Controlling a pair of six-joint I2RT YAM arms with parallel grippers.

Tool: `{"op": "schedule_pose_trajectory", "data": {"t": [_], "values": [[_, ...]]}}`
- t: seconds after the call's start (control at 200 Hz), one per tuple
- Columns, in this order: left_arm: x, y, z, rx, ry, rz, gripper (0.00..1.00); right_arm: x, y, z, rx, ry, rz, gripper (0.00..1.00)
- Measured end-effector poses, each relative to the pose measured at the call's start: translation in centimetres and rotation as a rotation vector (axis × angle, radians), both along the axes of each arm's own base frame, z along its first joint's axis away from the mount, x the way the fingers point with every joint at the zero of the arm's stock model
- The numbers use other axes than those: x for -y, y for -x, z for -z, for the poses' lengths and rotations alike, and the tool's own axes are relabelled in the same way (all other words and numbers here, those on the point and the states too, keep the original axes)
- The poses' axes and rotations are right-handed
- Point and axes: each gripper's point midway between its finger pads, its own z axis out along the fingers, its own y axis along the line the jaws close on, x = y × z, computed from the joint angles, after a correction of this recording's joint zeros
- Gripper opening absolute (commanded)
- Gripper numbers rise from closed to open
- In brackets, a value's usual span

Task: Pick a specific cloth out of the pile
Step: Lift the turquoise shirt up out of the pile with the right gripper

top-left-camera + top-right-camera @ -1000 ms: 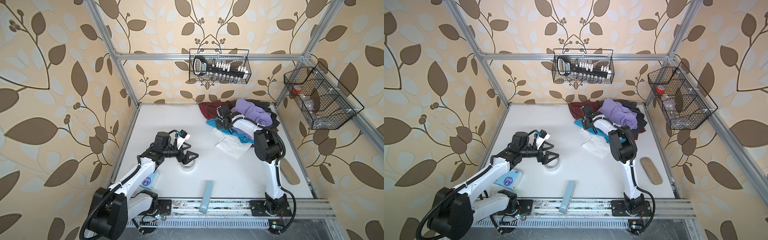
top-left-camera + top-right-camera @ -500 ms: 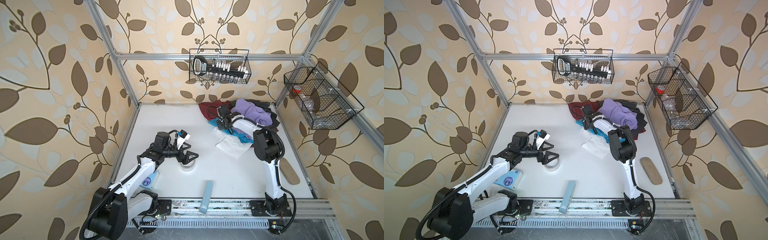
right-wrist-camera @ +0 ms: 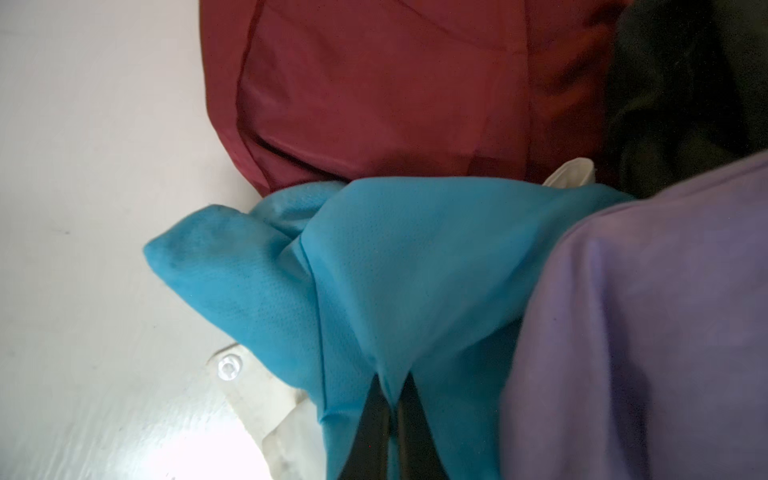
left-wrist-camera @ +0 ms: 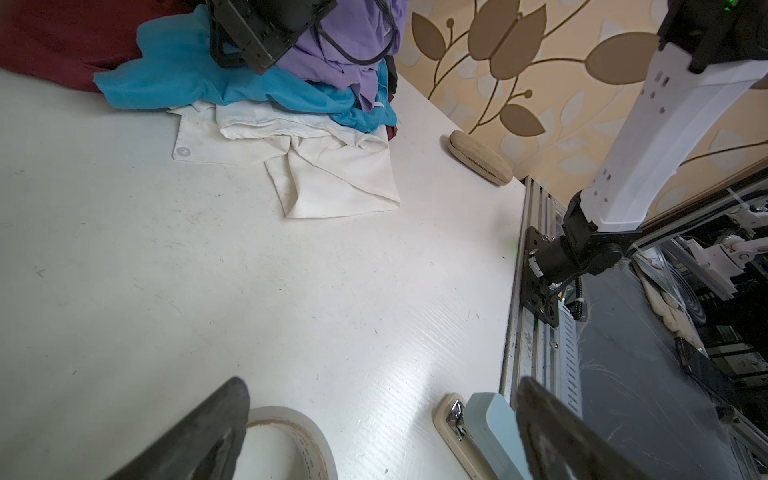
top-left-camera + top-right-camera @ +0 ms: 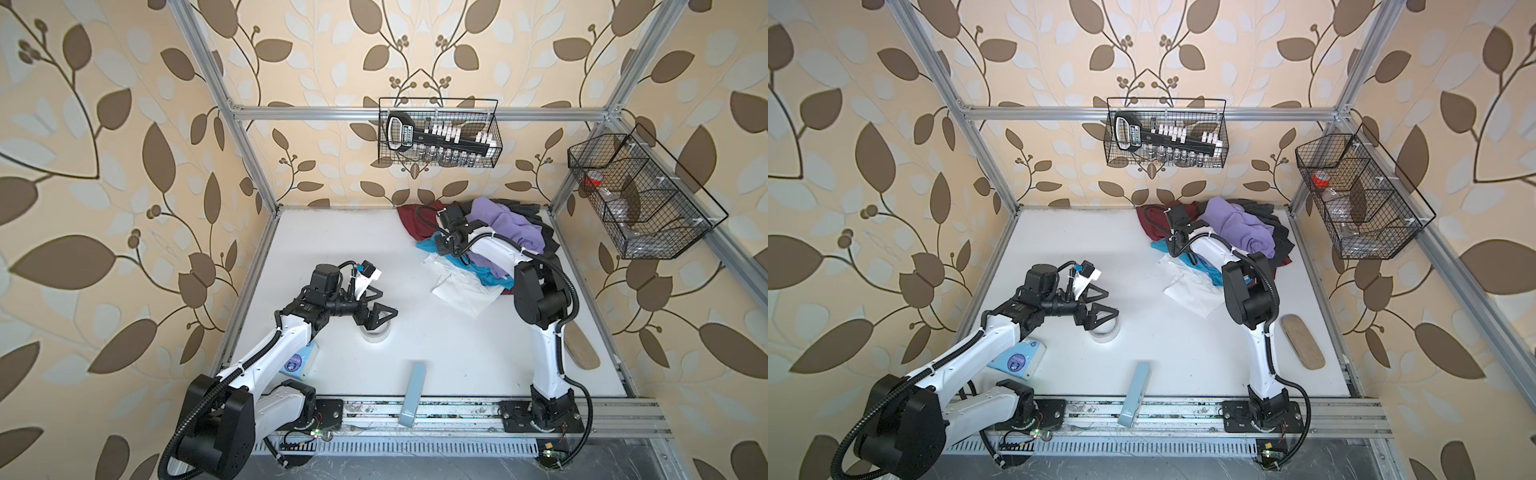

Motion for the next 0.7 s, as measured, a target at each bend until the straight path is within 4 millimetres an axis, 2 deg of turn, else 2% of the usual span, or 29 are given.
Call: {"op": "schedule_pose_trajectory", "data": {"t": [0.135,0.25,0.7], "values": [[0.0,0.0,0.0,0.0,0.0,0.0,0.99,0.2,0.3,-2.5,0.038,-0.017,0.001,0.0],[0.0,0.0,0.0,0.0,0.0,0.0,0.99,0.8,0.8,-5.4,0.087,-0.023,0.011,0.0],[0.0,0.0,-0.1,0.005,0.001,0.0,0.99,5.8,4.6,-20.5,0.422,0.047,0.122,0.0]]}}
